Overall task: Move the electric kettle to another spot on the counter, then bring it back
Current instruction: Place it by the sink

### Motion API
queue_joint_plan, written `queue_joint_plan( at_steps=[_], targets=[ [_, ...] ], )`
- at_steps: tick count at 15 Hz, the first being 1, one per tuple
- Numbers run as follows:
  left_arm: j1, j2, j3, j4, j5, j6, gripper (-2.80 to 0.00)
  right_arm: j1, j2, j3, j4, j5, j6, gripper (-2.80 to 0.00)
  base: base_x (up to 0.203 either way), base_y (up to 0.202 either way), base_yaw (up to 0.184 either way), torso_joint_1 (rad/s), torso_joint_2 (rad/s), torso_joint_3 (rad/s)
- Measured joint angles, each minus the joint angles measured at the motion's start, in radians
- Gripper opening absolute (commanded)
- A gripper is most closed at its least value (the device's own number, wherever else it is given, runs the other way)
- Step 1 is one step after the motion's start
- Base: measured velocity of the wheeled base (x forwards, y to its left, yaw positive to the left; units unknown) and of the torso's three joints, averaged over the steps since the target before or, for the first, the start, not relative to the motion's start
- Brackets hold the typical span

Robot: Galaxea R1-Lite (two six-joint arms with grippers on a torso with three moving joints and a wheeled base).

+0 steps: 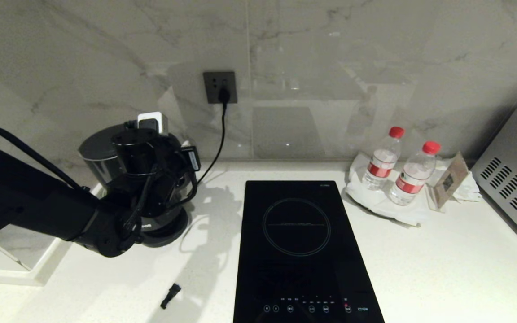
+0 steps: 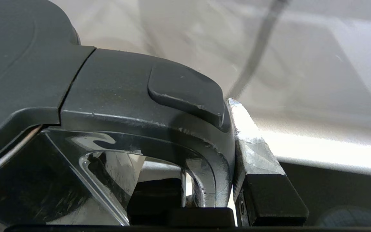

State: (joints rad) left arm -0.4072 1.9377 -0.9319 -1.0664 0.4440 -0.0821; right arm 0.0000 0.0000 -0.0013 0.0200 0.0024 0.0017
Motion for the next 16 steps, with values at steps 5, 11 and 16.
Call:
queue_joint_plan(
  at_steps=[5, 11, 16],
  targets=[
    [-0.03, -0.148, 0.166, 0.017, -0.037, -0.001, -2.8, 0.0, 0.0, 0.0, 0.0, 0.0, 0.0, -2.8, 0.0, 0.0, 0.0, 0.0, 0.0, 0.0],
    [-0.036, -0.268, 0.245, 0.141, -0.062, 0.003, -2.8, 0.0, 0.0, 0.0, 0.0, 0.0, 0.0, -2.8, 0.0, 0.0, 0.0, 0.0, 0.0, 0.0],
    [-0.055, -0.4, 0.251, 0.309, -0.134, -0.001, -2.8, 0.0, 0.0, 0.0, 0.0, 0.0, 0.0, -2.8, 0.0, 0.0, 0.0, 0.0, 0.0, 0.0]
  ],
)
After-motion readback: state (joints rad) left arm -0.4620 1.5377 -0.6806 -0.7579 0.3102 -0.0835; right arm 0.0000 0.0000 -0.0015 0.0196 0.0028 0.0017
